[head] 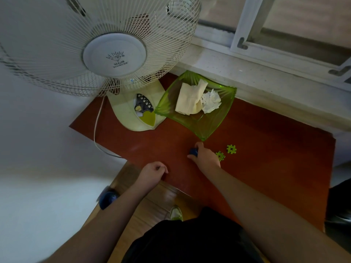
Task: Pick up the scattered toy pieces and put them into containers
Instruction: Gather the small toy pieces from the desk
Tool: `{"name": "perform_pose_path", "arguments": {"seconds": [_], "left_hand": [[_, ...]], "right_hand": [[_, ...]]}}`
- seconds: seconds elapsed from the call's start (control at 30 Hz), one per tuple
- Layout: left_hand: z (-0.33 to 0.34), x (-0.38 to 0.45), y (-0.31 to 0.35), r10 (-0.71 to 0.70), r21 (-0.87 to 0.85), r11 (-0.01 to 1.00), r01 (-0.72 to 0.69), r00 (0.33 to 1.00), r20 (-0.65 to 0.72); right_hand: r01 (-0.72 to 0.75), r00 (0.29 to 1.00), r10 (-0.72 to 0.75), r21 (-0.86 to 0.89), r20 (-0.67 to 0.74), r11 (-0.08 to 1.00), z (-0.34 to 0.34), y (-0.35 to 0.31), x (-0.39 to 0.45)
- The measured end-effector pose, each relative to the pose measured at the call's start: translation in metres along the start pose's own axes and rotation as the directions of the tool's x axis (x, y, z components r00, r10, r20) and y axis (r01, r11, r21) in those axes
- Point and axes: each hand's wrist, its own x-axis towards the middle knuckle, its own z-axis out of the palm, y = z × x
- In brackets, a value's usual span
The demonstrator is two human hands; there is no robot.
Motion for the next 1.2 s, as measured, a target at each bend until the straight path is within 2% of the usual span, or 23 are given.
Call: {"name": "perform_pose_path", "arguments": {"seconds": [0.13, 0.33, 0.4, 0.47, 0.5, 0.53, 0.6, 0.67, 0.73, 0.8, 0.83, 0.97, 1.03, 1.1, 1.2], "left_hand": [[0.000, 0.000, 0.003, -0.005, 0.012, 1.000, 0.005, 1.000, 0.007], [0.009, 0.006, 0.012, 0.006, 0.029, 1.000, -0.008, 0.999, 0.037], [0.012, 0.008, 0.015, 0.006, 0.024, 1.000, -0.007, 0.998, 0.060], [0.016, 0.010, 0.018, 0.008, 0.016, 1.000, -0.009, 0.996, 0.085], [0.018, 0.012, 0.020, 0.011, 0.015, 1.000, -0.013, 0.995, 0.099], [0.020, 0.013, 0.022, 0.015, 0.016, 1.000, -0.017, 0.993, 0.113], [0.025, 0.016, 0.026, 0.025, 0.024, 0.999, -0.029, 0.990, 0.141], [0.030, 0.019, 0.032, 0.032, 0.024, 0.999, -0.037, 0.986, 0.161], [0.036, 0.021, 0.038, 0.042, 0.015, 0.999, -0.045, 0.983, 0.178], [0.043, 0.023, 0.046, 0.052, 0.022, 0.998, -0.057, 0.980, 0.191], [0.046, 0.024, 0.050, 0.057, 0.028, 0.998, -0.063, 0.979, 0.197], [0.060, 0.029, 0.067, 0.076, 0.048, 0.995, -0.089, 0.970, 0.232], [0.066, 0.031, 0.074, 0.091, 0.049, 0.993, -0.106, 0.965, 0.245], [0.071, 0.033, 0.079, 0.094, 0.063, 0.992, -0.113, 0.964, 0.250], [0.077, 0.037, 0.084, 0.082, 0.089, 0.990, -0.106, 0.968, 0.238]], "right_hand": [[-0.041, 0.998, 0.043, -0.050, 0.044, 0.998, -0.002, -0.001, 0.010], [0.044, 0.994, -0.035, -0.082, 0.104, 0.996, -0.010, 0.016, 0.000], [0.060, 0.992, -0.063, 0.028, 0.112, 0.998, -0.009, 0.024, -0.008], [0.013, 0.985, -0.068, 0.331, 0.156, 0.943, -0.013, 0.036, -0.019], [-0.057, 0.977, -0.062, 0.531, 0.202, 0.845, -0.016, 0.041, -0.026], [-0.147, 0.966, -0.053, 0.710, 0.252, 0.688, -0.019, 0.047, -0.034], [-0.279, 0.952, -0.021, 0.894, 0.306, 0.351, -0.021, 0.063, -0.046], [-0.327, 0.945, 0.023, 0.938, 0.326, 0.115, -0.023, 0.079, -0.053], [-0.336, 0.938, 0.068, 0.940, 0.340, -0.064, -0.028, 0.093, -0.057], [-0.313, 0.938, 0.089, 0.931, 0.334, -0.187, -0.034, 0.103, -0.059], [-0.302, 0.939, 0.099, 0.930, 0.328, -0.210, -0.038, 0.106, -0.060], [-0.281, 0.937, 0.157, 0.941, 0.311, -0.189, -0.047, 0.114, -0.057], [-0.292, 0.936, 0.175, 0.951, 0.306, -0.103, -0.049, 0.118, -0.052], [-0.307, 0.940, 0.185, 0.948, 0.288, 0.085, -0.049, 0.119, -0.046], [-0.273, 0.961, 0.154, 0.861, 0.228, 0.429, -0.049, 0.114, -0.037]]}}
